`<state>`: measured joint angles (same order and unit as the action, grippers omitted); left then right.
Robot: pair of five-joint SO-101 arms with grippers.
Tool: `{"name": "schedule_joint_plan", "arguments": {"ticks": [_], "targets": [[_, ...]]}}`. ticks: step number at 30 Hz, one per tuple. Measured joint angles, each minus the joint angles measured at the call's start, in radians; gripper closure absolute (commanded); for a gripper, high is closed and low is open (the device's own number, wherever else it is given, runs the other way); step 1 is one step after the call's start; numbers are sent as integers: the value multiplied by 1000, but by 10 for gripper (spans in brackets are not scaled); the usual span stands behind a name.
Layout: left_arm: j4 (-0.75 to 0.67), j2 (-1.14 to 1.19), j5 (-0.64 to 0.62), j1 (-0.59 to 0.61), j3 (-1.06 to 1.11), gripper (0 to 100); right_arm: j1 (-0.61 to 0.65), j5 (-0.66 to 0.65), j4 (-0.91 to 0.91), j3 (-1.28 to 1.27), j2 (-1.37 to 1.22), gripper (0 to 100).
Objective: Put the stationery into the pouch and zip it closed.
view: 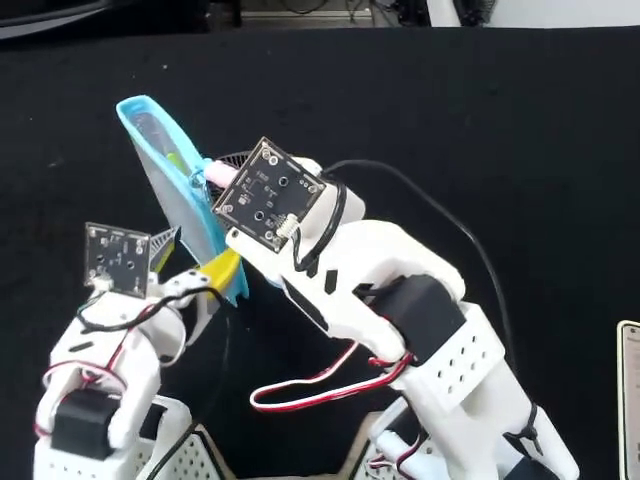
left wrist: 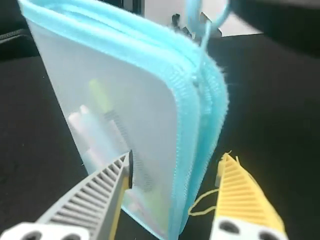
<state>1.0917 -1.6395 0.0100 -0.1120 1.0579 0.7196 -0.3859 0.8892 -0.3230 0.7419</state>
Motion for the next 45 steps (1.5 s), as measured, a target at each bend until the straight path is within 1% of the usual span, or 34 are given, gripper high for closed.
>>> {"name": "schedule_joint_plan", "arguments": {"ticks": [3, 6, 10, 13, 29, 36, 40, 45], "targets": [[-74, 0, -2, 3, 60, 726, 0, 0, 0, 0, 0, 988], [-109, 2, -5, 26, 87, 726, 0, 0, -2, 0, 0, 988], [-118, 0, -12, 97, 89, 726, 0, 0, -2, 0, 0, 988], [-120, 0, -29, 124, 89, 726, 0, 0, -2, 0, 0, 988], [-133, 0, -49, 137, 91, 726, 5, 0, -2, 0, 0, 988], [-144, 0, -49, 224, 91, 726, 32, 0, -2, -2, -2, 988], [-146, 8, -49, 292, 91, 726, 37, 0, 3, -49, 0, 988], [-146, 6, -49, 308, 91, 726, 37, 2, 3, -126, 0, 988]]}}
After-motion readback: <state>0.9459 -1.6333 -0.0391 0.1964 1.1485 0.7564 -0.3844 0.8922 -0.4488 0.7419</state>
